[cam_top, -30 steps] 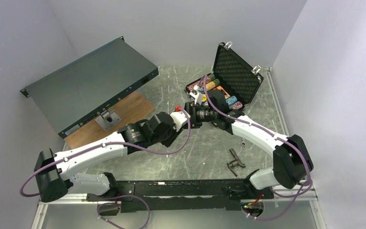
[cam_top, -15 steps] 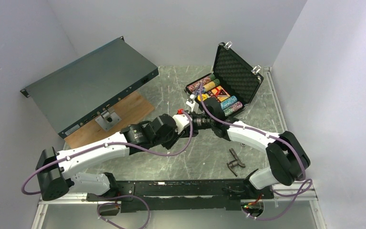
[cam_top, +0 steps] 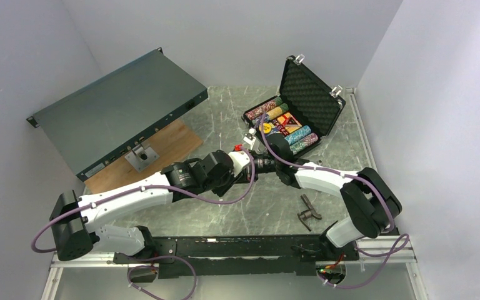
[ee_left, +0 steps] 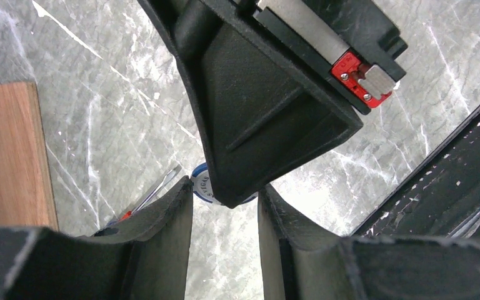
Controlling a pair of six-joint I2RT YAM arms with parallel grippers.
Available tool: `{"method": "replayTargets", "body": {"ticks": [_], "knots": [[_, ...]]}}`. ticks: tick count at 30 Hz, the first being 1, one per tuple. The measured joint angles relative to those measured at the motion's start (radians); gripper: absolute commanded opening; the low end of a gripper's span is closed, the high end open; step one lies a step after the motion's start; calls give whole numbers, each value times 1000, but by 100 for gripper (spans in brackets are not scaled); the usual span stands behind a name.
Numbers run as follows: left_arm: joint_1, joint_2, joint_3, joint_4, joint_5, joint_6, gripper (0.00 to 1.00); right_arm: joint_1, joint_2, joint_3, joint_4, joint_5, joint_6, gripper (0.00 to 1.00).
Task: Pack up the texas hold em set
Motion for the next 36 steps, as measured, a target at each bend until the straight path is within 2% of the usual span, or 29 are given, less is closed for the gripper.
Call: {"method": "replayTargets", "body": {"ticks": [7,10,12,14,20,25,29,33,36], "knots": [[-1,0,0,-1,-7,0,20,0,10,-4,16,2,8,11],[-1,0,3,-3,-9,-2,33,0,11,-4,15,3,6,9],[-3,0,5,-3,-13,-3,51,1,11,-3,16,6,6,6],[-5,0,6,-2,-20,-5,64,2,11,-3,12,5,2,2],[-3,-21,9,-6,-43,-13,83,9,25,16,-20,10,-27,0],[-3,-104,42,-45,-67,-21,93,-5,58,66,-85,56,-86,0],[4,-200,125,-113,-119,-26,96,-45,77,142,-214,181,-188,0],[16,-305,222,-143,-209,-17,99,-76,100,262,-360,414,-342,0],[20,-395,217,-124,-282,9,99,-89,152,400,-447,602,-498,0]]}}
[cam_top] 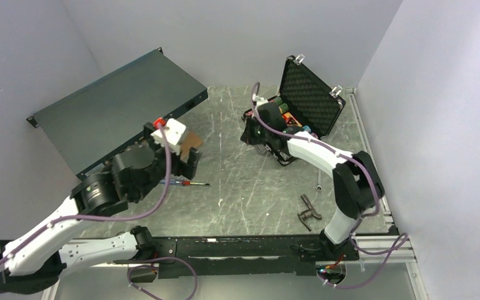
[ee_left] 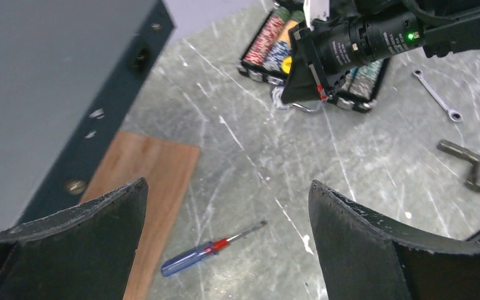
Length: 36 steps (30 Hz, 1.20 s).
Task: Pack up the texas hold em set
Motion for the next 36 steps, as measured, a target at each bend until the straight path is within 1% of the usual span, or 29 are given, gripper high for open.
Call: {"method": "replayTargets", "body": {"ticks": [3,5,9,14,19,27,32,36], "knots": [[3,-85,-64,55,-69,46,99,-15,95,155,-55,146,-146,0],[5,-109,-111,86,-102,74,99,-26,168,260,-89,214,-235,0],[5,-111,-208,135,-135,109,99,-56,323,468,-168,290,-378,0],[8,-107,-274,147,-128,112,98,-76,456,616,-249,331,-496,0],[11,-107,-277,161,-127,113,98,-76,533,698,-312,349,-562,0],[22,-95,-282,168,-108,121,97,-76,549,712,-354,370,-609,0],[40,-91,-282,171,-90,121,97,-78,558,720,-365,372,-624,9],[53,-87,-282,171,-88,121,97,-78,578,739,-372,374,-630,20]]}}
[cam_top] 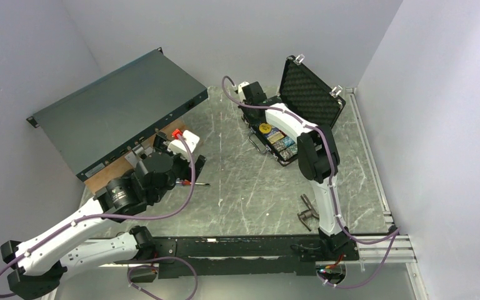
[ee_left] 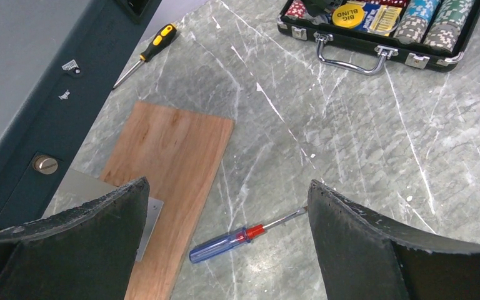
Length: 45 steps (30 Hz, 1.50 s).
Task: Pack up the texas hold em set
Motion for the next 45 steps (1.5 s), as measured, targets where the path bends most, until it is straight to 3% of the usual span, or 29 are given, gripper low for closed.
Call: {"method": "replayTargets", "body": {"ticks": [7,15,26,30,41,45], "knots": [[10,27,0,0,13,0,97,-1,12,21,-14,3,4,28],[41,42,0,0,41,0,97,-4,12,23,-10,27,17,24],[51,66,0,0,68,-1,96,-20,8,-34,23,4,58,1],[61,66,0,0,68,-1,96,-19,-5,-60,49,3,65,0],[81,86,0,0,94,-3,96,67,16,-80,95,273,20,0],[85,91,0,0,102,-5,96,70,20,-80,98,298,20,1]]}}
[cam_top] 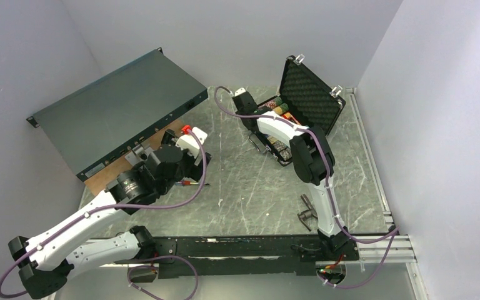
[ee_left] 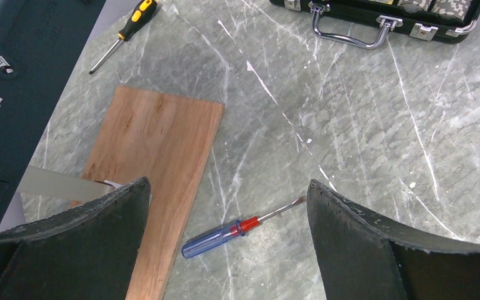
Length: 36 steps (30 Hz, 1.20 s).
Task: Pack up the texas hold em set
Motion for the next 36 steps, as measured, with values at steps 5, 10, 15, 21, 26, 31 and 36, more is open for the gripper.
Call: {"method": "replayTargets", "body": {"ticks": [5,10,15,21,26,31,36], "knots": [[10,2,0,0,10,-1,96,-3,8,19,-20,-17,0,24],[12,5,0,0,9,-1,96,-18,8,31,-32,-66,20,36],[13,20,0,-1,11,-1,96,-32,5,64,-62,-109,46,37],[13,20,0,-2,18,-4,96,-39,-35,58,-80,-143,69,34],[19,20,0,-1,18,-4,98,-43,-147,-60,-60,-168,109,46],[23,38,0,-2,17,-4,99,-62,-332,-236,-24,-221,175,60],[24,38,0,-6,23,-4,99,-95,-516,-406,6,-253,244,69]]}}
